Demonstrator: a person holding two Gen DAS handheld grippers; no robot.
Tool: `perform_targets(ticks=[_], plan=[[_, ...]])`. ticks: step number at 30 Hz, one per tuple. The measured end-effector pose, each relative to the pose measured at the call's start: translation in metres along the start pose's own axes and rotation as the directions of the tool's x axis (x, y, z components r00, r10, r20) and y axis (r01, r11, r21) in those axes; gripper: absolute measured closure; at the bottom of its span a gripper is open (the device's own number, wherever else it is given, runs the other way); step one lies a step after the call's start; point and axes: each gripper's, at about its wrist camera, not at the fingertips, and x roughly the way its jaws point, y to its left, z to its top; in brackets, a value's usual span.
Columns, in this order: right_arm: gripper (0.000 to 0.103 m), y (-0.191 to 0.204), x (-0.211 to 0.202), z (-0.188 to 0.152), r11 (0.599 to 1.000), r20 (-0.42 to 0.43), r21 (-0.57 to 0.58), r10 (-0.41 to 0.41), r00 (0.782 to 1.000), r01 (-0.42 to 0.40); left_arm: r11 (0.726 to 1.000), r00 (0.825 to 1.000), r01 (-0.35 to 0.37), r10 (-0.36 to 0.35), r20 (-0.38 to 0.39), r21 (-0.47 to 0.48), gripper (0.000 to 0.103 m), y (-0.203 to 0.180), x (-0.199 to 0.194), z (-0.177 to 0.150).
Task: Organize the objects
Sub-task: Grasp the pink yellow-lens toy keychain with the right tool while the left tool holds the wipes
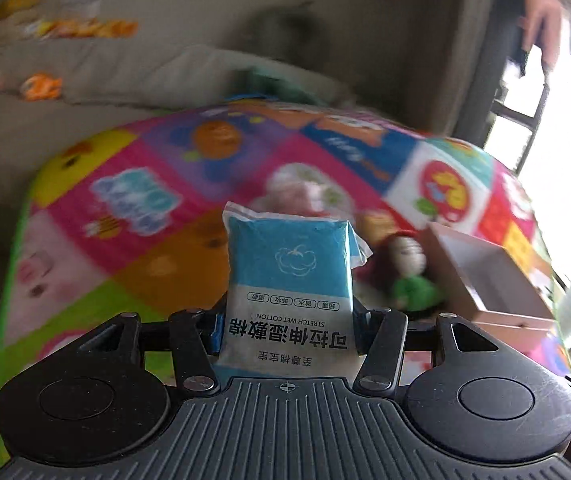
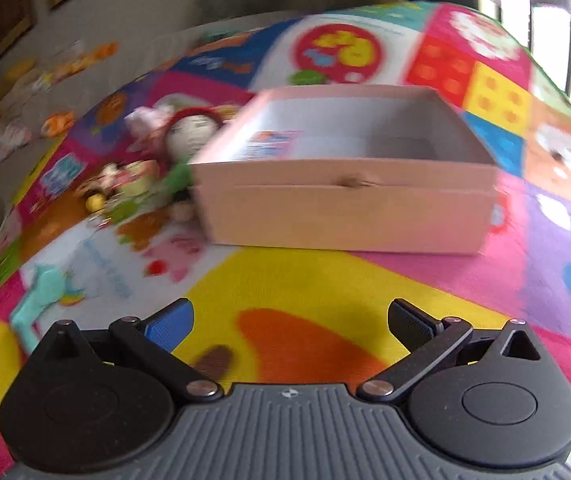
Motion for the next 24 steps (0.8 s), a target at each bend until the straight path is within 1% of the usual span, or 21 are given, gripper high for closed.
perform_targets(ticks=[3, 6, 7, 8, 9, 11, 12, 13, 15, 16, 17, 19, 22, 24], plan=[[0.000, 0.033, 0.002, 0.015, 0.994, -0.005, -0.080, 0.073, 0.997, -0.073, 0.999, 1.000, 0.017, -0.018, -0.021, -0.042, 0.045, 0.017, 0.006, -0.010], [0.000, 0.074, 0.011, 0.043, 0.978, 0.010, -0.157, 0.139, 0.990, -0.136, 0.997, 0.998, 0.052, -0.053, -0.017, -0.065, 0.045, 0.026, 0.013, -0.017], [0.001, 0.088, 0.016, 0.054, 0.971, 0.008, -0.179, 0.163, 0.987, -0.159, 0.996, 0.998, 0.059, -0.060, -0.010, -0.069, 0.045, 0.028, 0.017, -0.016], [0.006, 0.102, 0.024, 0.065, 0.965, 0.008, -0.200, 0.175, 0.985, -0.170, 0.995, 0.998, 0.065, -0.066, -0.004, -0.073, 0.045, 0.030, 0.019, -0.016], [0.008, 0.116, 0.034, 0.075, 0.960, 0.009, -0.222, 0.177, 0.984, -0.171, 0.994, 0.997, 0.071, -0.072, -0.003, -0.078, 0.045, 0.033, 0.021, -0.017], [0.016, 0.140, 0.057, 0.090, 0.955, -0.003, -0.251, 0.166, 0.986, -0.161, 0.992, 0.996, 0.085, -0.087, -0.012, -0.088, 0.045, 0.038, 0.022, -0.021], [0.018, 0.150, 0.069, 0.096, 0.954, -0.008, -0.258, 0.155, 0.988, -0.152, 0.992, 0.995, 0.092, -0.094, -0.018, -0.088, 0.045, 0.041, 0.023, -0.022], [0.025, 0.161, 0.084, 0.102, 0.954, -0.013, -0.269, 0.138, 0.990, -0.136, 0.992, 0.995, 0.097, -0.099, -0.022, -0.086, 0.045, 0.044, 0.024, -0.023], [0.031, 0.175, 0.107, 0.111, 0.954, -0.023, -0.280, 0.103, 0.994, -0.105, 0.991, 0.994, 0.105, -0.107, -0.027, -0.087, 0.045, 0.050, 0.024, -0.026], [0.042, 0.179, 0.118, 0.115, 0.957, -0.028, -0.275, 0.087, 0.996, -0.091, 0.989, 0.993, 0.110, -0.113, -0.027, -0.095, 0.045, 0.053, 0.024, -0.028], [0.048, 0.179, 0.125, 0.118, 0.962, -0.034, -0.259, 0.083, 0.996, -0.089, 0.988, 0.993, 0.114, -0.117, -0.024, -0.109, 0.045, 0.058, 0.024, -0.030], [0.049, 0.178, 0.136, 0.126, 0.973, -0.040, -0.213, 0.085, 0.996, -0.091, 0.985, 0.993, 0.116, -0.119, -0.017, -0.131, 0.045, 0.065, 0.023, -0.032], [0.049, 0.172, 0.150, 0.133, 0.979, -0.047, -0.197, 0.043, 0.998, -0.051, 0.980, 0.992, 0.121, -0.124, -0.006, -0.156, 0.045, 0.073, 0.024, -0.034], [0.047, 0.165, 0.159, 0.135, 0.980, -0.085, -0.181, 0.068, 0.994, -0.083, 0.978, 0.991, 0.130, -0.131, 0.000, -0.164, 0.045, 0.076, 0.025, -0.034]])
